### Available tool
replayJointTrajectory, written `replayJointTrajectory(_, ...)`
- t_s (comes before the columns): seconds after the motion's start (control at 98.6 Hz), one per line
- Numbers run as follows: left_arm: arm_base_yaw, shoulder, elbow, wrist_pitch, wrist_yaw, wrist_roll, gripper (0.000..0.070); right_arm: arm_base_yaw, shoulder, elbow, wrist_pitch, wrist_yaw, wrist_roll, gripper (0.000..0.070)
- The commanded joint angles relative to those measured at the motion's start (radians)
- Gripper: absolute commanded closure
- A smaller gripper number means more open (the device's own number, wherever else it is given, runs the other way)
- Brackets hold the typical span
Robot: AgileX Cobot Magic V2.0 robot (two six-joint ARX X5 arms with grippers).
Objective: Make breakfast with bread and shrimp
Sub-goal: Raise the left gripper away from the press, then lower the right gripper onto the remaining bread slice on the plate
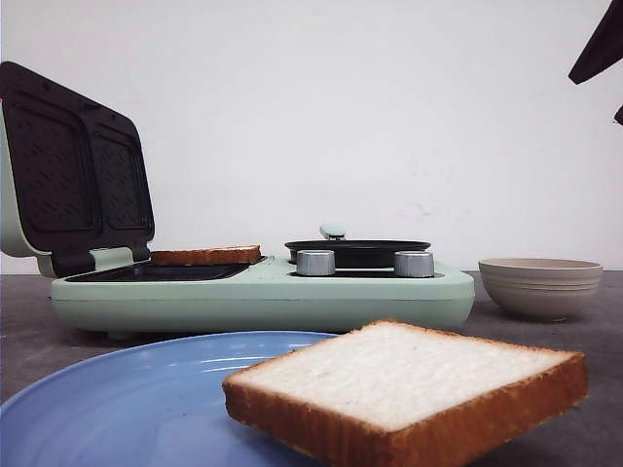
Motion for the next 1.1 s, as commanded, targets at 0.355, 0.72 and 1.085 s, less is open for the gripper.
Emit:
replayJointTrajectory(0.355, -0.005, -0.400, -0.488, 0.276, 0.007, -0.154, 0.0266, 0.005, 0.004, 0.014, -0.001, -0.003, 0.021, 0.0357)
replayJointTrajectory(0.72, -0.006, -0.696, -0.804, 0.256, -0.030, -0.196, 0.0266, 0.005, 0.005, 0.014, -0.041, 0.002, 0.060, 0.0357)
replayJointTrajectory(1.085, -0.006, -0.728, -0.836, 0.211, -0.014, -0.208, 0.0266, 0.060, 0.052, -0.095, -0.007, -0.125, 0.226, 0.0356)
